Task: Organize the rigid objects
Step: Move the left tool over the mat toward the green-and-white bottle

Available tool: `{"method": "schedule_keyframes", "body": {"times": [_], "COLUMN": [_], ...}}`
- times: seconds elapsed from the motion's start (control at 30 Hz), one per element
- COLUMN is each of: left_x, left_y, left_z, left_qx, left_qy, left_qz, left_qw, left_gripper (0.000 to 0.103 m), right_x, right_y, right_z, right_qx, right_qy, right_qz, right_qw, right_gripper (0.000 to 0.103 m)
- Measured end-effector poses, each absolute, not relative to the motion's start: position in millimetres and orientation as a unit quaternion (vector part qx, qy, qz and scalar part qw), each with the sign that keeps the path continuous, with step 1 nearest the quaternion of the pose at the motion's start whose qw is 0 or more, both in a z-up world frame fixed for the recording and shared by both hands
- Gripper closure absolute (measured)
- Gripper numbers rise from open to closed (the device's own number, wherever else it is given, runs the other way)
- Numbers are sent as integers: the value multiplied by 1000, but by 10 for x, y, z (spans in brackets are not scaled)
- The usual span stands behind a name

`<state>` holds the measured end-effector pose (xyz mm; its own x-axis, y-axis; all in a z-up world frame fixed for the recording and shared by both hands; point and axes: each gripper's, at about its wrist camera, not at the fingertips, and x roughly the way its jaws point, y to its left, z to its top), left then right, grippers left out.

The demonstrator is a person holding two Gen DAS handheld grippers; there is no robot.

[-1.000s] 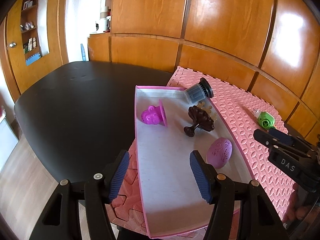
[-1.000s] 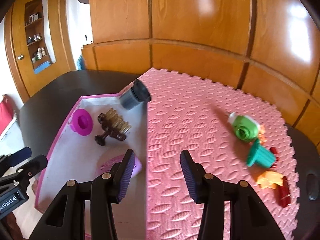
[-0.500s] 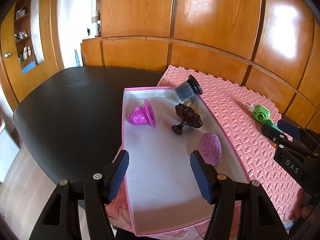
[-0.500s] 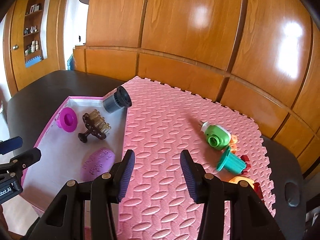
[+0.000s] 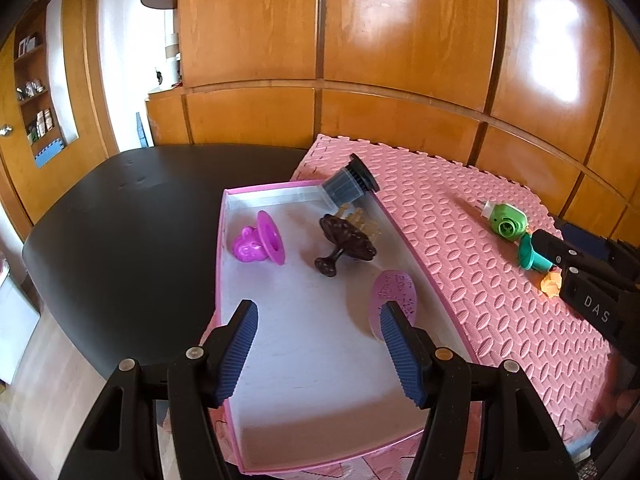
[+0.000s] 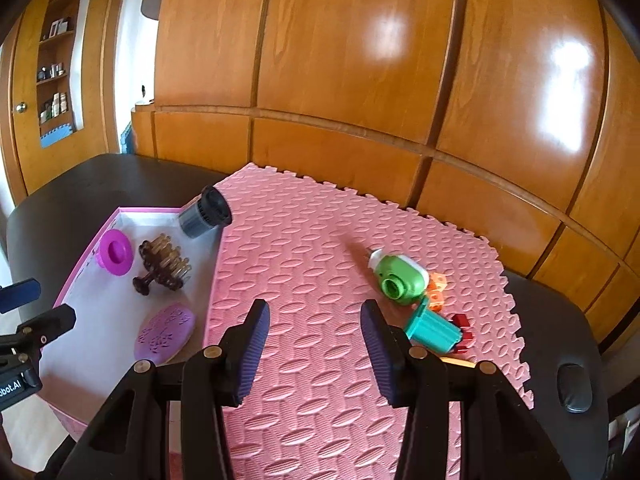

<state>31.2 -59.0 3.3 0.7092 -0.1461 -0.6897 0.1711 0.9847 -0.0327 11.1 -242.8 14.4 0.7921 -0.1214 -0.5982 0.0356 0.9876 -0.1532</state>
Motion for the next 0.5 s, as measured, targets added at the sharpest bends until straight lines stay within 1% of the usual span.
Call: {"method": "schedule_keyframes", "body": {"times": [0.5], "left_x": [338], "left_y": [-862], "left_z": [86], "left_qx": [39], "left_qy": [368], "left_qz": [-110], "left_qw": [922], "left_gripper": [38], "right_x": [64], "right_y": [-2700], "right_z": [250], "right_qx": [-70], "right_qy": [311], "right_qz": [-63], "right_qw": [946], "right_gripper": [56]}}
